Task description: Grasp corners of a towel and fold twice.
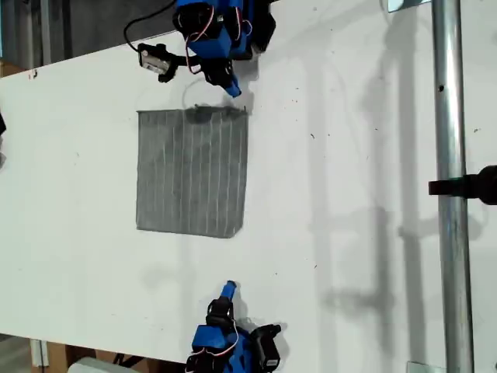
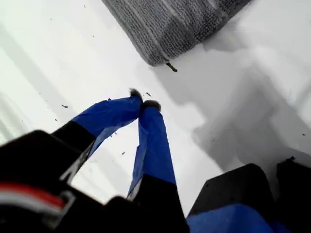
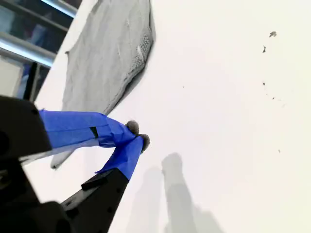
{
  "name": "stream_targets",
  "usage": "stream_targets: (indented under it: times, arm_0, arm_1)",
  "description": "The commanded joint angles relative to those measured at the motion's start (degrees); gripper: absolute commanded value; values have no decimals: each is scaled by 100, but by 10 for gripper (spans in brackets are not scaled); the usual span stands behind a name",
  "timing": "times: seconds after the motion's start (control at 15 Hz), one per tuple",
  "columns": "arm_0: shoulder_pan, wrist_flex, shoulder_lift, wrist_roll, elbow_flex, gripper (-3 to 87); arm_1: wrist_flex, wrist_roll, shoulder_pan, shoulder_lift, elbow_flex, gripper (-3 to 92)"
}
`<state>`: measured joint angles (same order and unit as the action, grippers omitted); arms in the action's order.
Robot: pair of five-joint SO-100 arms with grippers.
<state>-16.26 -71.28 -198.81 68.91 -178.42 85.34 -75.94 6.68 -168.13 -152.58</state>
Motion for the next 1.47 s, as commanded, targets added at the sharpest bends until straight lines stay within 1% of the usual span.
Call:
stream_targets:
  times: [0.0,0.13,0.2,0.33,0.4,0.6,0.73,0.93,1.13,1.4]
  arm_0:
    - [44,88,-35,70,-35,-29]
    - [26,88,-35,70,-35,-29]
    - [18,88,-35,79,-35,-29]
    - [26,88,-35,79,-35,-29]
    - [35,88,-35,79,-35,-29]
    - [44,88,-35,79,-35,-29]
    - [53,88,-35,79,-35,-29]
    - [62,88,-35,79,-35,-29]
    - [62,88,-35,79,-35,-29]
    - [62,79,-35,79,-35,-29]
  arm_1:
    - [105,-9,-97,668,1195,-2]
    - [44,158,-308,1784,2206,2]
    - [35,466,-334,2276,2681,43]
    - [220,984,-176,2707,3270,169]
    - [272,1380,-62,2707,3401,270]
    - [431,1916,44,3138,3375,339]
    - [193,1960,9,3735,2944,343]
    - [-580,1942,35,4061,2048,332]
    - [-1283,1969,466,4184,1424,329]
    - [-1740,2118,1195,4236,1081,326]
